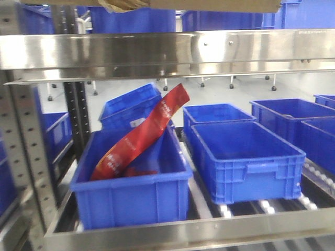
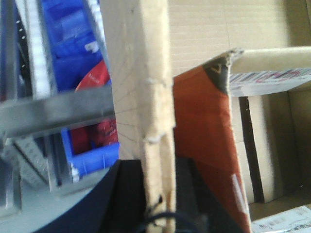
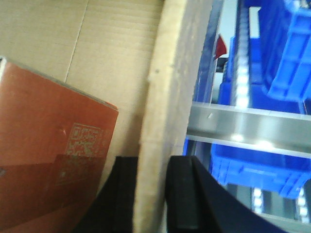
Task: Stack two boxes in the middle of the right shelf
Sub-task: 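Carry the boxes with both grippers toward the steel shelf with blue bins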
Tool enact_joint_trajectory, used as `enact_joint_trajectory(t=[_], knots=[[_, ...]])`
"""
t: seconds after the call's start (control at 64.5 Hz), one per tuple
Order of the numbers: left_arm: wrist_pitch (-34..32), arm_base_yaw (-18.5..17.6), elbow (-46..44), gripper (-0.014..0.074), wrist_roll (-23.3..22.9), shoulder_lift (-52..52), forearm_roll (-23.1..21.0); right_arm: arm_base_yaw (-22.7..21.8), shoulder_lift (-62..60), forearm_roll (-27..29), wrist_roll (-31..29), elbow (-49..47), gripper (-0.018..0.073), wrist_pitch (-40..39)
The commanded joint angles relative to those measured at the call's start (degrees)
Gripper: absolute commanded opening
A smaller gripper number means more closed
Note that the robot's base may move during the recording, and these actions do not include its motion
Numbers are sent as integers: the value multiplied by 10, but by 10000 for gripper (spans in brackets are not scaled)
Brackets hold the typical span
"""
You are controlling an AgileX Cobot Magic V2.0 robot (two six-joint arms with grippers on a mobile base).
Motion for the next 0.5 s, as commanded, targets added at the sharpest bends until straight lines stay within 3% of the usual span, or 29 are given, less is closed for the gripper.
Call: enact_joint_trajectory(t=[0.0, 0.481], knots=[[-27, 5, -6, -111, 0, -9, 13, -7, -3, -17, -5, -8, -153, -19], [-27, 5, -6, -111, 0, -9, 13, -7, -3, -17, -5, -8, -153, -19]])
